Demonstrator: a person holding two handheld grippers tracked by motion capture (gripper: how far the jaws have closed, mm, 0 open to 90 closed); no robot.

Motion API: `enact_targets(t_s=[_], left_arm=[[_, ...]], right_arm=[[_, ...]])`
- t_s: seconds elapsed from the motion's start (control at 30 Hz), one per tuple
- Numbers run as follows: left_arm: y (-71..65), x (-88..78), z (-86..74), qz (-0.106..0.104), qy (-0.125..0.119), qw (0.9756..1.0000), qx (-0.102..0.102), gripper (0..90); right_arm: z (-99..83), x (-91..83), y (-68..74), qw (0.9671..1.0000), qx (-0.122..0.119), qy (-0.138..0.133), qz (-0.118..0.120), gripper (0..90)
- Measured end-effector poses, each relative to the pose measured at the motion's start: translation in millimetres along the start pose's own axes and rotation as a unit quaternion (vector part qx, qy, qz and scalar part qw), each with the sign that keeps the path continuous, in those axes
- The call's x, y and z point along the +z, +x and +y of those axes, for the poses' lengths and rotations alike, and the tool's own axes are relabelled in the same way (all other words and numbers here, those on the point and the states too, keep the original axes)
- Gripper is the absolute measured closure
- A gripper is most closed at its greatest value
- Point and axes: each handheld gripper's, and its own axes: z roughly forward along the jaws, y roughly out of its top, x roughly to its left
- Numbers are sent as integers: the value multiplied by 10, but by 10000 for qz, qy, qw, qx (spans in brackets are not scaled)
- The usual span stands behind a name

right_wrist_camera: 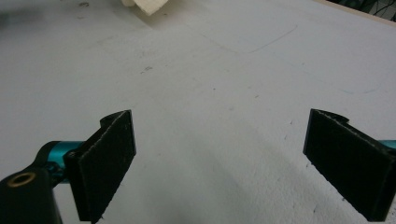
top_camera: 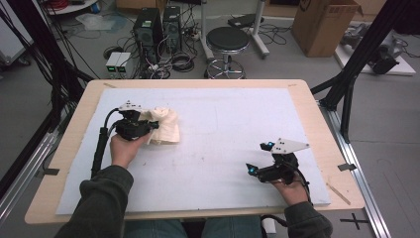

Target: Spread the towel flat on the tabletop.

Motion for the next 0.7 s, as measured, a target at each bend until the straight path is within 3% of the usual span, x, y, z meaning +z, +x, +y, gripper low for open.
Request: enact_targets(t_s=[0.23, 0.33, 0.43, 0.7], left_arm=[[-231, -18, -22, -286, 0, 9995, 93, 819], [-400, -19, -37, -503, -38, 9986, 141, 818], [-526, -5, -52, -613, 11, 9978, 249, 818], [-836, 68, -104, -935, 92, 9951, 310, 815]], right_arm=[[3, 3, 11, 10000, -7, -9, 13, 84], [2, 5, 12, 10000, -11, 2, 13, 84], [2, 7, 16, 10000, -24, -4, 23, 84], [1, 5, 20, 10000, -11, 22, 36, 84]])
